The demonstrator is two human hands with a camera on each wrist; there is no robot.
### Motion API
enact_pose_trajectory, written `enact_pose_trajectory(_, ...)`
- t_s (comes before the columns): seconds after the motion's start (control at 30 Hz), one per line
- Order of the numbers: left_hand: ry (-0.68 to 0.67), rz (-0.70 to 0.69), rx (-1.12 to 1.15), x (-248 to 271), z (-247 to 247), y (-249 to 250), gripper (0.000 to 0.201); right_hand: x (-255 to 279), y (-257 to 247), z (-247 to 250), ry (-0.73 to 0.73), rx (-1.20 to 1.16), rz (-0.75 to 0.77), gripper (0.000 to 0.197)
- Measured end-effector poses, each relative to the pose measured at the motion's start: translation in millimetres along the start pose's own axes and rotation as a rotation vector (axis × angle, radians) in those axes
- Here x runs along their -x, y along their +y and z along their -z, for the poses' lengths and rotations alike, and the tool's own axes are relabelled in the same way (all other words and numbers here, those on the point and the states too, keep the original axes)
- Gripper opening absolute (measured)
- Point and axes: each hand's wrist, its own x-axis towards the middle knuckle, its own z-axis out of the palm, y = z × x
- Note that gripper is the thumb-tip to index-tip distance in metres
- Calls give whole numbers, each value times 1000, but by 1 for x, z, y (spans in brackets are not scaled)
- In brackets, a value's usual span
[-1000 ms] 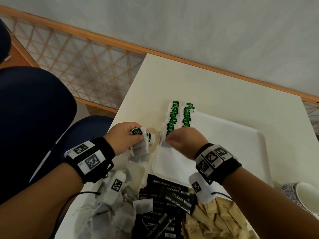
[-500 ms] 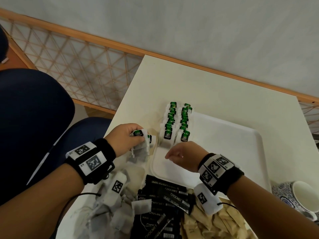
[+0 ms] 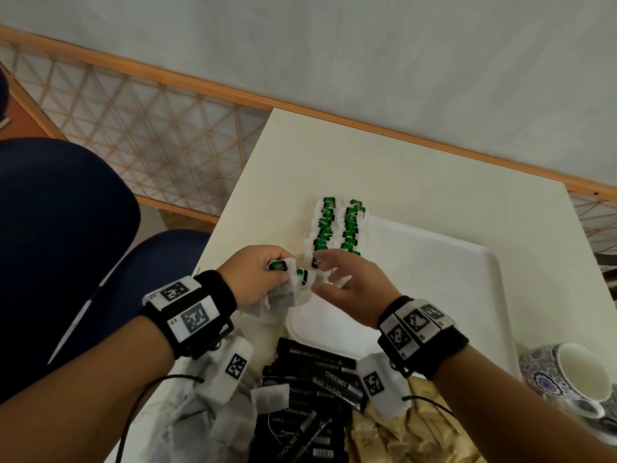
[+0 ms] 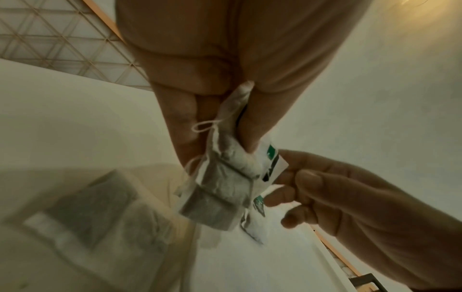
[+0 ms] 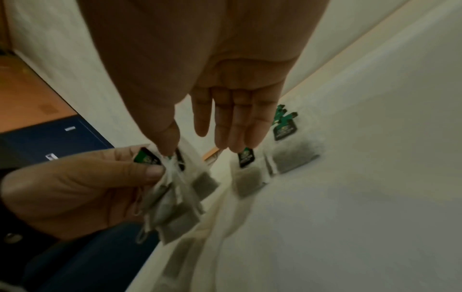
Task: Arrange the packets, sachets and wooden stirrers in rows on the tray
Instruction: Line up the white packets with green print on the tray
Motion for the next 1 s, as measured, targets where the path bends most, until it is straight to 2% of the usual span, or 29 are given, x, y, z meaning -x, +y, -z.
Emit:
enact_pose_trajectory(0.1,-29,6,19,2,-4,2,34,-3,-8,-4,0,-38,-8,44)
enact_pose_trajectory(0.3,41,19,-14,6,4,-8,31,2,1,2,8,55,-67,26)
enact_pose_trajectory(0.43,75,6,38,9,15,-13,31,11,15,12,-55,157,-125,20)
enact_pose_trajectory(0.67,90,-22,49,4,19,-6,27,4,52,18,85,114,-259,19)
enact_pose_trajectory(0.9,55,-22,18,-2,5,0,26,-2,57,16,133,36,-257,19)
enact_pose_trajectory(1.0,50,-10,50,-2,1,2,26,0,50,19,205,58,-219,22)
